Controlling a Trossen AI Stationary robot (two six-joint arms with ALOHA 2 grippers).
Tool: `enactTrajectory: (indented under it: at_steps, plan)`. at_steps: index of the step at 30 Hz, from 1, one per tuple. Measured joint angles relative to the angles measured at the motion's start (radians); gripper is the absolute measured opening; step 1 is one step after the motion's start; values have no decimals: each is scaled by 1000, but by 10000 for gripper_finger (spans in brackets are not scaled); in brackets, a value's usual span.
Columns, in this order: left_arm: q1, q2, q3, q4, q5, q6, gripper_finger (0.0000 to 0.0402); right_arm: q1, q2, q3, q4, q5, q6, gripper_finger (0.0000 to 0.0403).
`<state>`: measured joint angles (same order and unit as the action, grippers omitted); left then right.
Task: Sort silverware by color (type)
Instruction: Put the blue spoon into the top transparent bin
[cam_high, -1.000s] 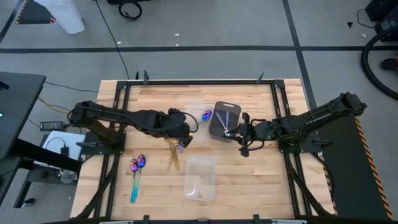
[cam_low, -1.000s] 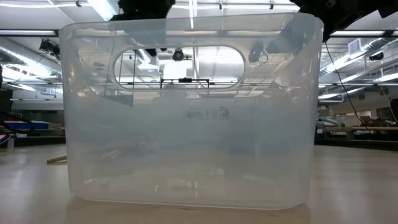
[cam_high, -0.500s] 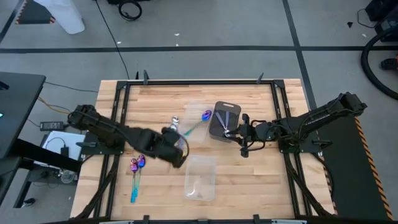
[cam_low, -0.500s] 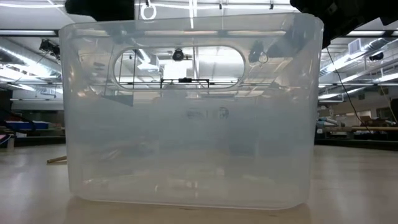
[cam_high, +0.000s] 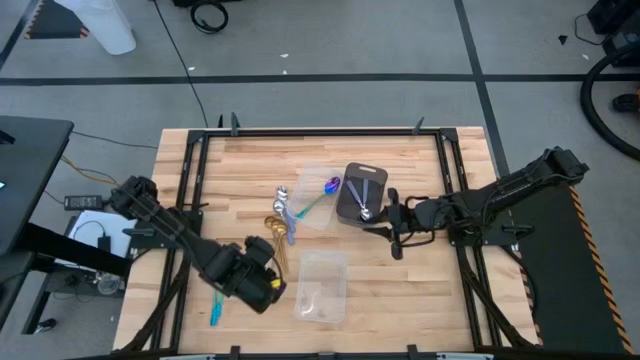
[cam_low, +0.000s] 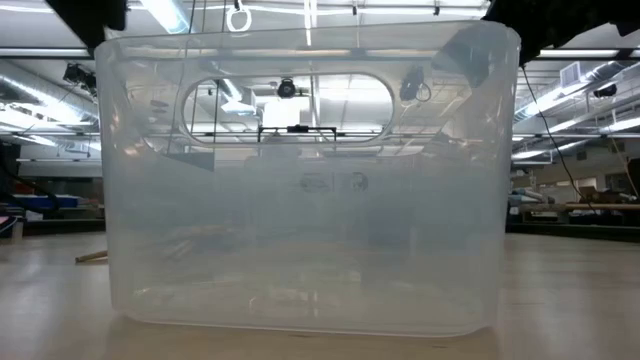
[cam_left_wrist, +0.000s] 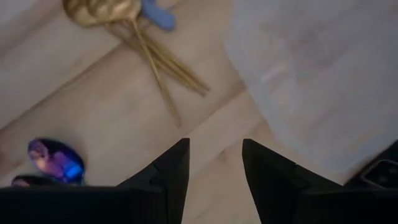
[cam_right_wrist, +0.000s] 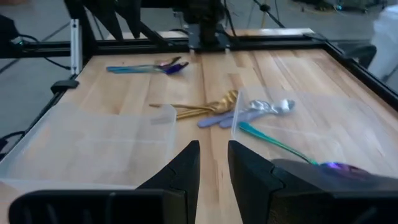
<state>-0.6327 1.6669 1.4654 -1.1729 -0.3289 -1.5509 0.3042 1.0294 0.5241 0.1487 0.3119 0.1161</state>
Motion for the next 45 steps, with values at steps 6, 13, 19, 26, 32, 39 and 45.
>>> enactTrajectory:
  at_steps: [6,13,19,26,32,39,45]
  plan:
    - [-72,40,0,-44,0,-62,155,8,0,0,33,0,-85,94]
    - [-143,112,0,-90,29,-62,155,-13,0,0,67,1,-94,93]
    - [-194,144,0,-112,37,-109,155,-30,0,0,153,-1,-136,93]
    - [-242,154,0,-148,-10,-195,155,-32,0,-10,166,-66,-206,93]
    - [-270,154,0,-200,-73,-290,155,-27,0,-38,172,-82,-225,93]
    - [-276,165,0,-237,-105,-374,155,-27,0,-62,180,-81,-231,94]
    - [-281,215,-1,-238,-148,-377,155,-23,0,-63,184,-81,-227,94]
